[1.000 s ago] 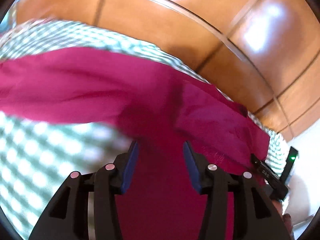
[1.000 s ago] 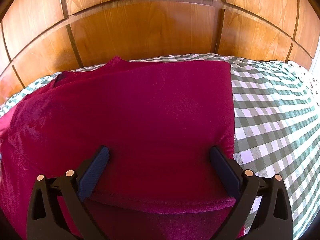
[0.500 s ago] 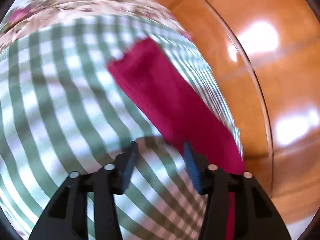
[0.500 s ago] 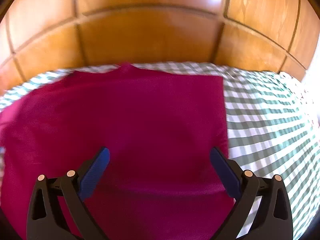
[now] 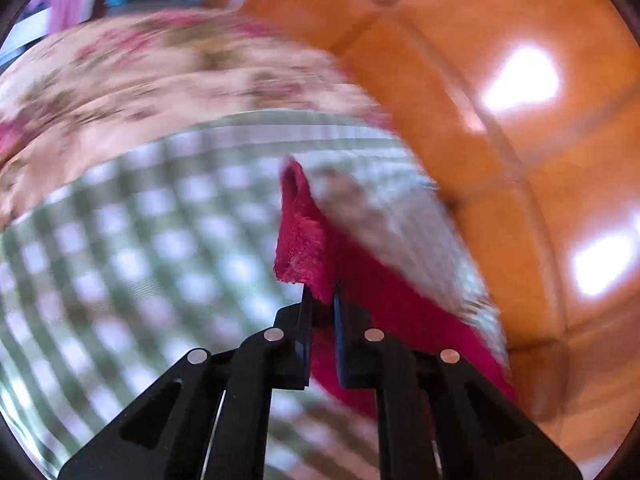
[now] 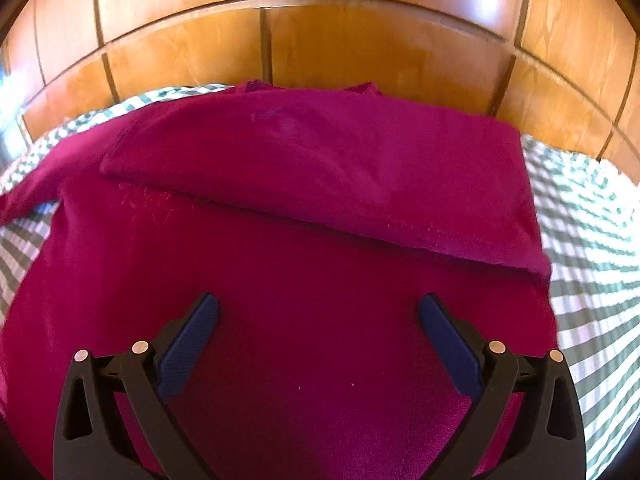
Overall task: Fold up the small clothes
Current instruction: 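Grasp the sleeve nearest the left tool and fold it across the body, then grasp the sweater side with the right tool and fold it over the body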
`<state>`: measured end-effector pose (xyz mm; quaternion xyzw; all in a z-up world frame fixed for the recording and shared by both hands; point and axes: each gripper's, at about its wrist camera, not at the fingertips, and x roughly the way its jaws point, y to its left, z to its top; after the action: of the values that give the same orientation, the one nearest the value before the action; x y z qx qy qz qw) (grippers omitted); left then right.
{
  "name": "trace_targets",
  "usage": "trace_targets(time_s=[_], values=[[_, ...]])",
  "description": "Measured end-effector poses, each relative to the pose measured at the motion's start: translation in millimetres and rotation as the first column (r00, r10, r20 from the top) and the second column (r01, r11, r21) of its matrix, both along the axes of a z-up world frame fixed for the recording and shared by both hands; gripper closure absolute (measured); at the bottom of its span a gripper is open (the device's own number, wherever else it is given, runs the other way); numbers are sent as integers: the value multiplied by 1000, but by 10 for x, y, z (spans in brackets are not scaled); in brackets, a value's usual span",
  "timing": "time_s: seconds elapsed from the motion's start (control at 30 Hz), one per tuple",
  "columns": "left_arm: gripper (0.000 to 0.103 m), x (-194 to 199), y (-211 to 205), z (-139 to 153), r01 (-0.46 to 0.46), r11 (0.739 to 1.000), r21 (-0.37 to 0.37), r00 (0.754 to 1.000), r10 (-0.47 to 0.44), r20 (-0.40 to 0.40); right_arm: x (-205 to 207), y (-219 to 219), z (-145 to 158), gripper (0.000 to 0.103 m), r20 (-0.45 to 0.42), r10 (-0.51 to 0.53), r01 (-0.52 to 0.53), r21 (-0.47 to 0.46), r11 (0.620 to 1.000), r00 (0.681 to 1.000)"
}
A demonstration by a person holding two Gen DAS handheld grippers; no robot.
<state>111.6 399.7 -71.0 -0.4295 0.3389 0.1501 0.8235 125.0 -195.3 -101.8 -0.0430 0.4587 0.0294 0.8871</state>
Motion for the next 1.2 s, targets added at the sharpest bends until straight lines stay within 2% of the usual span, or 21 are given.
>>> trace_targets(time_s=[0.1, 0.2, 0.3, 0.37, 0.43, 0.5, 0.53, 0.57, 0.6, 0.73, 0.8, 0.9, 0.93, 0.97, 1.03, 1.13, 1.2], values=[[95, 176, -488, 329, 129, 991, 34, 986, -132, 103, 28, -40, -20, 4, -2, 0, 0, 18, 1000, 1000], [95, 324, -1210, 623, 293, 952, 87, 933, -305, 190, 21, -30, -18, 4, 0, -1, 1, 15, 1000, 1000], [95, 441, -1991, 716, 456, 879, 138, 854, -476, 210, 26, -46, -14, 4, 2, -2, 2, 23, 1000, 1000], [94, 511, -2504, 661, 537, 819, 201, 805, -569, 166, 0, -31, -6, 4, 2, -3, 3, 27, 1000, 1000], [92, 563, -2883, 525, 607, 767, 207, 763, -636, 118, -5, -44, 1, 4, 2, -3, 3, 36, 999, 1000], [85, 546, -3241, 352, 670, 705, 231, 714, -698, 59, 8, -69, -3, 4, 3, -3, 3, 49, 999, 1000], [71, 503, -3336, 307, 682, 686, 252, 702, -711, 34, 5, -76, -2, 4, 3, -3, 3, 56, 998, 1000], [49, 450, -3440, 239, 702, 655, 282, 683, -730, -3, 7, -93, -1, 4, 3, -2, 2, 65, 998, 1000], [42, 379, -3490, 181, 708, 637, 306, 676, -736, -33, 10, -101, 0, 4, 4, -1, 1, 72, 997, 1000], [43, 72, -3343, 3, 714, 627, 310, 674, -735, -66, 14, -155, 49, 4, 5, -9, 9, 114, 993, 1000], [46, -88, -3292, -58, 704, 623, 341, 685, -723, -91, 1, -179, 121, 6, 2, -4, 4, 205, 979, 1000], [50, -177, -3158, -213, 693, 649, 314, 703, -705, -94, 38, -67, 193, 18, -17, 43, -34, 353, 935, 999], [50, -193, -3115, -230, 685, 661, 308, 712, -697, -87, 70, 5, 200, 27, -24, 62, -48, 383, 922, 998], [53, -210, -3103, -237, 675, 667, 316, 720, -690, -80, 118, 122, 196, 32, -36, 91, -68, 415, 907, 995], [53, -213, -3071, -269, 671, 674, 310, 724, -686, -75, 213, 382, 181, 39, -54, 146, -108, 438, 893, 988], [53, -246, -3028, -341, 668, 680, 303, 725, -687, -57, 342, 729, 128, 42, -87, 207, -146, 453, 879, 974], [52, -267, -3050, -372, 669, 677, 306, 722, -689, -55, 455, 968, 72, 43, -98, 233, -175, 405, 898, 968]])
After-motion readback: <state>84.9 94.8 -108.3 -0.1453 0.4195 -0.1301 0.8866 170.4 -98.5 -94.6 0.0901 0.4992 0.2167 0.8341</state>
